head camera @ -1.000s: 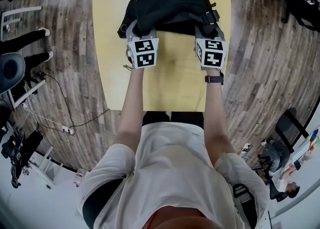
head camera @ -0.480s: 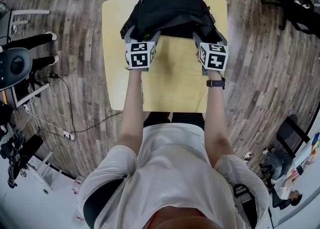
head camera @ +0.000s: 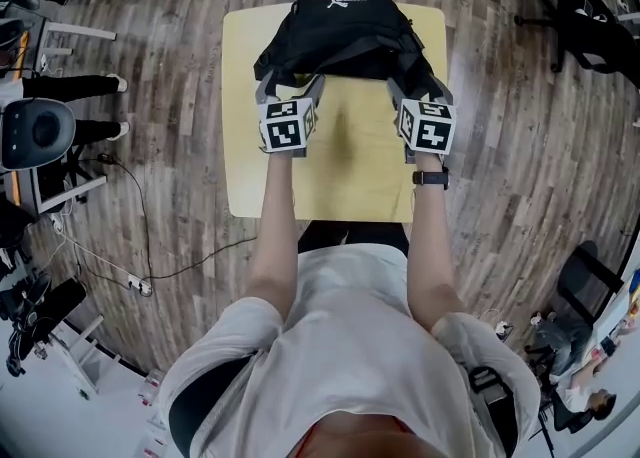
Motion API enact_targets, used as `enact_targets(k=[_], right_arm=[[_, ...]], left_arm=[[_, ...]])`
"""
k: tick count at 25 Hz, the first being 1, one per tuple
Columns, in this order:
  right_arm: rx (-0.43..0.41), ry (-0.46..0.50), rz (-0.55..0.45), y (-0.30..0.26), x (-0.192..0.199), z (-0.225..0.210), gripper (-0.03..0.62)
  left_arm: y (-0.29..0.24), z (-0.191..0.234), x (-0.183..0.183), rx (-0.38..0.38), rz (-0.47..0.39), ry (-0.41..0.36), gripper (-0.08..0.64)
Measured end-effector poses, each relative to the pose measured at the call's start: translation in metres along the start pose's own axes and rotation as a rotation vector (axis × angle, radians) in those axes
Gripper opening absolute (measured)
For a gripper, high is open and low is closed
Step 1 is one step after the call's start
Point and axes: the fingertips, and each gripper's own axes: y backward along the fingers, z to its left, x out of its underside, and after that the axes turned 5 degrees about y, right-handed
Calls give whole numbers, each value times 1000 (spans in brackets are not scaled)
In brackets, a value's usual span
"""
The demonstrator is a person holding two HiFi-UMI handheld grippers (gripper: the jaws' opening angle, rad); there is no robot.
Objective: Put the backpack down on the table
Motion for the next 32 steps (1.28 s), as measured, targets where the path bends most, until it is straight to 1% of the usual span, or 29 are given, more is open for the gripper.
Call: enact_targets(k=[4, 10, 15, 19, 22, 25, 30, 32], right_arm=[[-5, 12, -68, 26, -17, 15, 313], [11, 22, -191, 69, -53, 34, 313], [23, 31, -288, 109, -84, 52, 313], [30, 35, -362, 141, -102, 63, 308], [49, 68, -413, 167, -114, 69, 267], [71, 105, -457, 192, -127, 76, 252], [99, 109, -540, 227, -151, 88, 172], [106, 112, -568, 240, -157, 95, 166]], left_arm=[[26, -11, -19, 17, -59, 14, 410], [72, -35, -62, 64, -171, 5, 408], [113, -54, -91, 92, -267, -22, 408], [144, -70, -104, 129, -326, -34, 407], [167, -80, -113, 145, -361, -47, 404], [186, -85, -122, 162, -383, -61, 401], [218, -92, -146, 177, -456, -71, 374], [231, -98, -153, 193, -485, -83, 356]])
